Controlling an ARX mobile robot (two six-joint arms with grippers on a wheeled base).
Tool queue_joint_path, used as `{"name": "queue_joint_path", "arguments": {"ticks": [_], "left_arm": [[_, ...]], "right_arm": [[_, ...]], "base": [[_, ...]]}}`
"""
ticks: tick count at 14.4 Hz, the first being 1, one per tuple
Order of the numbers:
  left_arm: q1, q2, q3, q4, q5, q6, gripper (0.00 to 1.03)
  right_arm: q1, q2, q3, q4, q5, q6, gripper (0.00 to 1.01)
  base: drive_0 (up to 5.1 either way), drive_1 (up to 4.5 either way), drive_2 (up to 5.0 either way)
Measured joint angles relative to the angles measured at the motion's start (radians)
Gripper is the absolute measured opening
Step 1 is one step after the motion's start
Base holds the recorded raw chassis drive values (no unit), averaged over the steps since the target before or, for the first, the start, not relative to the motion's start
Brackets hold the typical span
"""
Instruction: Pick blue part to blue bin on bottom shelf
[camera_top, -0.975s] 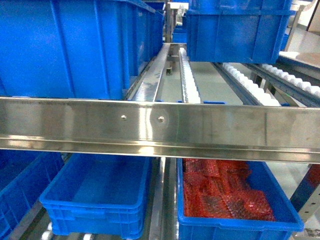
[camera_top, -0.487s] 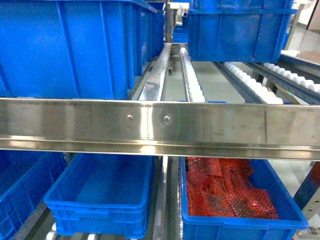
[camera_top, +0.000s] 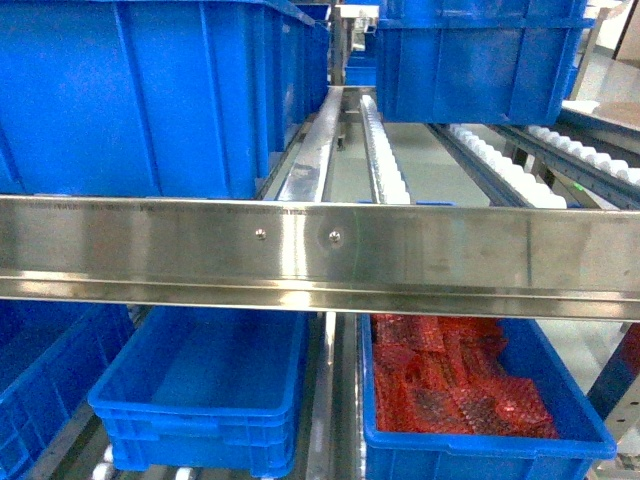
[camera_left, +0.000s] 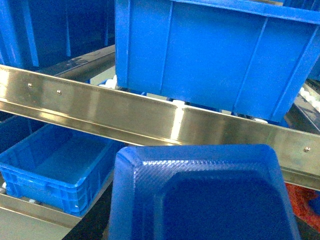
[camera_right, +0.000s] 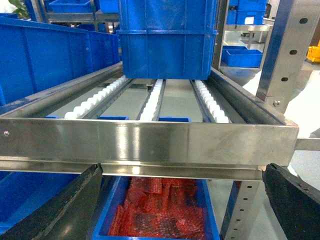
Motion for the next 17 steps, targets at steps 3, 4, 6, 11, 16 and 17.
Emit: {"name": "queue_joint_path", "arguments": {"ticks": [3, 4, 6, 11, 16, 17], "left_arm": [[0.0, 0.0, 0.0, 0.003, 0.0, 0.0, 0.43], [0.0, 0.0, 0.0, 0.004, 0.0, 0.0, 0.43], [0.0, 0.0, 0.0, -0.001, 0.0, 0.0, 0.43], [0.0, 0.0, 0.0, 0.0, 0.0, 0.0, 0.43], [0.0, 0.0, 0.0, 0.0, 0.0, 0.0, 0.43], [0.0, 0.0, 0.0, 0.0, 0.0, 0.0, 0.43]], "right_arm": [[0.0, 0.0, 0.0, 0.004, 0.0, 0.0, 0.98], [0.0, 0.0, 0.0, 0.003, 0.0, 0.0, 0.98], [0.0, 0.0, 0.0, 0.001, 0.001, 0.0, 0.98], [0.0, 0.0, 0.0, 0.001, 0.002, 0.001, 0.98], [0.0, 0.0, 0.0, -0.001, 0.001, -0.001, 0.98], [0.0, 0.0, 0.0, 0.001, 0.001, 0.0, 0.98]], "base": [[0.0, 0.0, 0.0], [0.0, 0.0, 0.0], [0.0, 0.0, 0.0], [0.0, 0.0, 0.0], [0.0, 0.0, 0.0], [0.0, 0.0, 0.0]]}}
